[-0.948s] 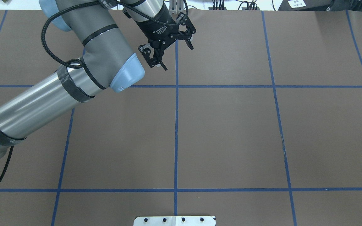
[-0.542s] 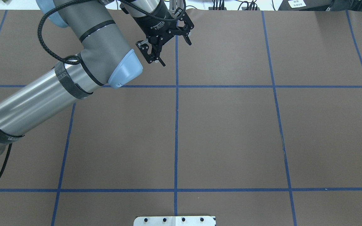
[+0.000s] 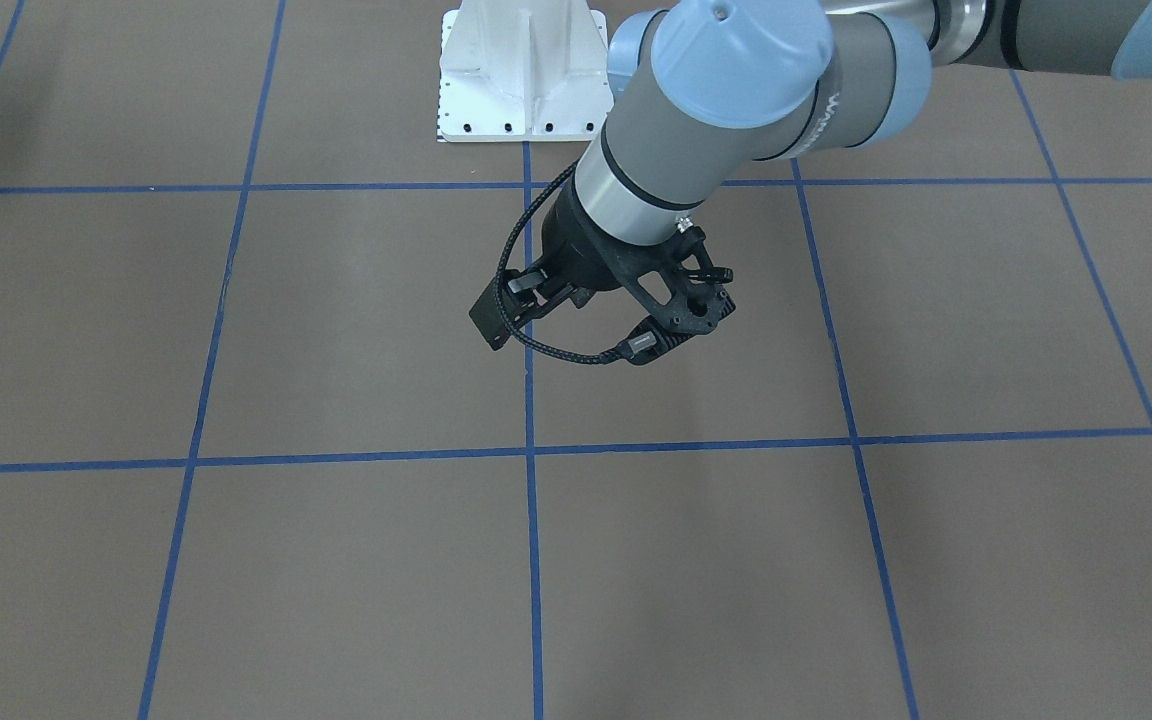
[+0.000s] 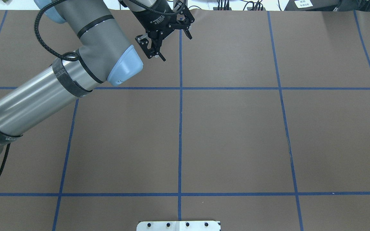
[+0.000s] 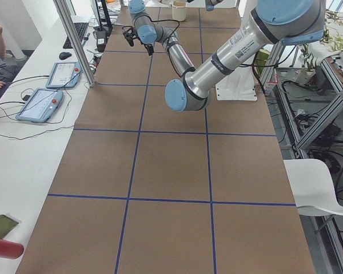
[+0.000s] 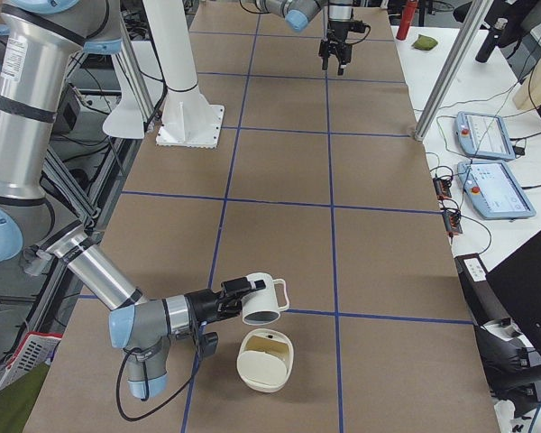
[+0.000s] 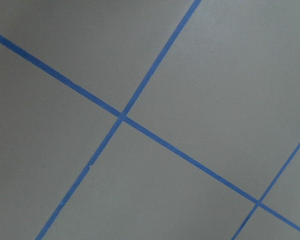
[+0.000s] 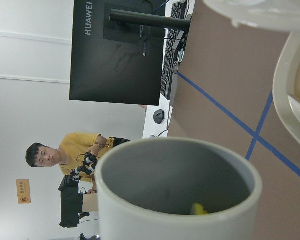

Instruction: Left arm hands cup to right arm to dump lemon

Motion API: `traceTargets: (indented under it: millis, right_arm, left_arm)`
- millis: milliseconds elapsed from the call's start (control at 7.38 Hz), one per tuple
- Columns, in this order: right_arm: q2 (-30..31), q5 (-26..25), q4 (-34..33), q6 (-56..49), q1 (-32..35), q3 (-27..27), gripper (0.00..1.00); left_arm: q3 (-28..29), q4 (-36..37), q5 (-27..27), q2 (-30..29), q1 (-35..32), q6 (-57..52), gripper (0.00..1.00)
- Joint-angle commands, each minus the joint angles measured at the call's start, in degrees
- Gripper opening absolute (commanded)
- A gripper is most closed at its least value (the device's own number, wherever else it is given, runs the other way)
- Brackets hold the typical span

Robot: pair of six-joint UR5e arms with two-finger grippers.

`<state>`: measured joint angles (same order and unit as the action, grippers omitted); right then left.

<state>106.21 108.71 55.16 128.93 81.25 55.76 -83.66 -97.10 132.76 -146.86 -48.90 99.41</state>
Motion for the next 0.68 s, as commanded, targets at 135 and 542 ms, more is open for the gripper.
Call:
traceTargets:
  millis: [135,542]
  right_arm:
    - [-2.1,-1.5,-0.1,5.6,0.0,-2.2,0.47]
    - [-2.1,-2.4,0.0,13.3,0.5,-2.2,0.46]
  left_arm:
    - [0.1,0.1,-0.8,0.0,-0.3,-1.1,1.00]
    - [0.3,0.1,-2.6,-0.4,-0.2,-1.8,1.00]
